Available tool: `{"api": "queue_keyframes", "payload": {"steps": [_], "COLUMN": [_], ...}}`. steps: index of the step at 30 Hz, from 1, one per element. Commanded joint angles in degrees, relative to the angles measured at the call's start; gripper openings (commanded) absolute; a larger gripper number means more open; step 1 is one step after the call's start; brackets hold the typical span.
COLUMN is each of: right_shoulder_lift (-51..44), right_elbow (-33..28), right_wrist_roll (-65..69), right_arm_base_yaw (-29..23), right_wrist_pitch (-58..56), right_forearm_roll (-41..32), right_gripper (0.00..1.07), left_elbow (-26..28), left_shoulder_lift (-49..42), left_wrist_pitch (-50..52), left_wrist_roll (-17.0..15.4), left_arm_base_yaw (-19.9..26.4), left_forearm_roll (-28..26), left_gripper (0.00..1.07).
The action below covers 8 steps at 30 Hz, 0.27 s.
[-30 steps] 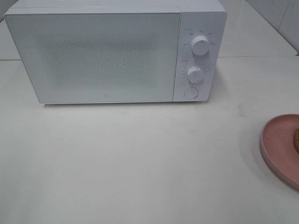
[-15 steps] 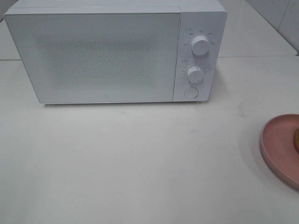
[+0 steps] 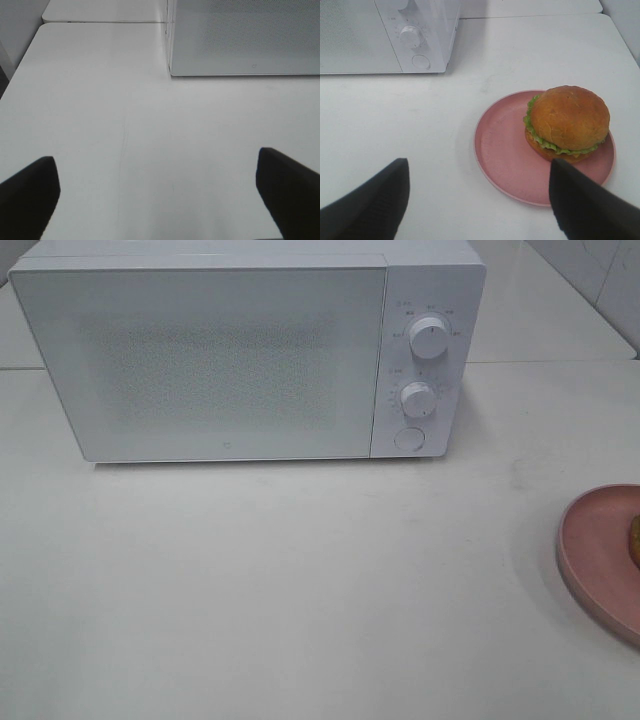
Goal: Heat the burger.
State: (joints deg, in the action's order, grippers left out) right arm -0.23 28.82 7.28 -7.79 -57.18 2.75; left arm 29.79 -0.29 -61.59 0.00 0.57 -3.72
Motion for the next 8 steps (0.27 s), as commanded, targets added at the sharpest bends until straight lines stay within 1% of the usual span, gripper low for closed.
{"api": "queue_keyframes", "payload": {"steps": [1, 8], "right_shoulder_lift": [-1.6, -1.6], "right_elbow": [-0.17, -0.17], "right_wrist_roll": [-0.29, -0.29], "right_arm_base_yaw": [0.34, 0.34], "right_wrist_pitch": [-0.06, -0.06], "right_forearm_roll": [-0.23, -0.23], "right_gripper": [0.75, 0.75], "left_elbow": [-0.17, -0.17], "left_shoulder_lift": [-1.32, -1.32], "left_wrist_pitch": [0.52, 0.52], "left_wrist_roll": [0.0, 0.0], "left_arm_base_yaw": [0.11, 0.11], "left_forearm_roll": [-0.4, -0.4], "left_gripper": [1.01, 1.01]}}
